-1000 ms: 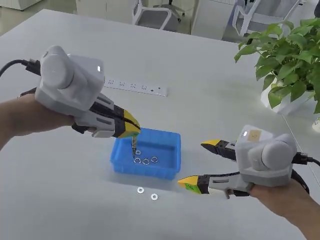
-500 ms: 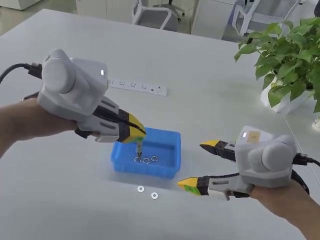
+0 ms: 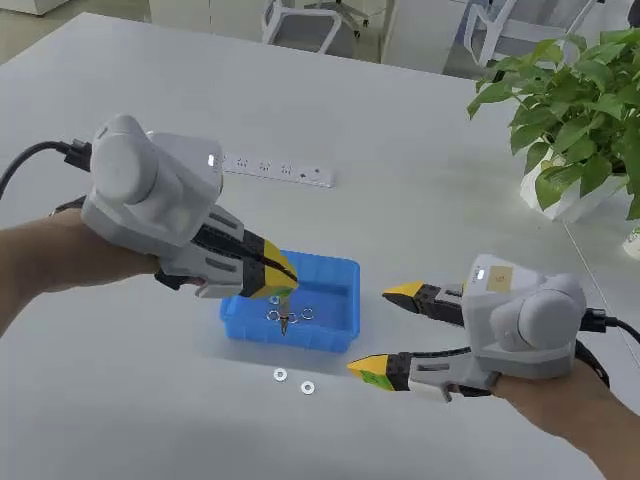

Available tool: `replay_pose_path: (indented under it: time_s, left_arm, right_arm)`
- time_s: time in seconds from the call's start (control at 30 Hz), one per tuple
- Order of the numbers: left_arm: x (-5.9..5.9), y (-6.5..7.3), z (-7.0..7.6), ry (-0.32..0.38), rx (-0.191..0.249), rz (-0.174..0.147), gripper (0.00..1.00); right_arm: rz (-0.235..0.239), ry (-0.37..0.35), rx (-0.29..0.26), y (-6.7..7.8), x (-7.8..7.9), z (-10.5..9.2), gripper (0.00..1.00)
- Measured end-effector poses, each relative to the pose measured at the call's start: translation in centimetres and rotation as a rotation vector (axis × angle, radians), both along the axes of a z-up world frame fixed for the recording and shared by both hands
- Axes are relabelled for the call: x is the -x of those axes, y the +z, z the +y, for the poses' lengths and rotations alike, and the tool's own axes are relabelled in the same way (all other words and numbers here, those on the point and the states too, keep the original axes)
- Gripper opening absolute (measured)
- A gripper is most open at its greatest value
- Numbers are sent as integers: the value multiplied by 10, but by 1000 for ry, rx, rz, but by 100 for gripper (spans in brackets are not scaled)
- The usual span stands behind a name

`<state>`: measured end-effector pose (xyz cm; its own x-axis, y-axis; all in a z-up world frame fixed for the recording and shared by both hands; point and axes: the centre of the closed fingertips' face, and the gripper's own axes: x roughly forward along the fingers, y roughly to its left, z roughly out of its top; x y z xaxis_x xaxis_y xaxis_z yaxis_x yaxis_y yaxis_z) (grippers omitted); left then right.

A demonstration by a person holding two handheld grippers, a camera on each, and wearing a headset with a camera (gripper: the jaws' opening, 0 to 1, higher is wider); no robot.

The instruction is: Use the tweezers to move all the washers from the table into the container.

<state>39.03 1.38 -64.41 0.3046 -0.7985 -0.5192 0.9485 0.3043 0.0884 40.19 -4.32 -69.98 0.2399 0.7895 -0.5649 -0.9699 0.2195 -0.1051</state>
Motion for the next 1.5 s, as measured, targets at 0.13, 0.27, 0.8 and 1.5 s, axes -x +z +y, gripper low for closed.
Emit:
replay_pose_path:
  time_s: [0.13, 0.27, 0.8, 1.5]
  left_arm:
    - [3, -3, -2, -11, 0, 0, 5]
    - [7, -10, -6, -29, -8, 1, 5]
    - [17, -34, -10, -48, -25, 29, 5]
    - [19, -43, -8, -38, -14, 46, 5]
  right_arm:
    - [6, 22, 4, -4, 5, 4, 56]
    - [11, 34, 7, -6, 8, 7, 55]
    - [25, 59, 25, -15, 16, 9, 55]
    - [36, 66, 35, -25, 21, 11, 54]
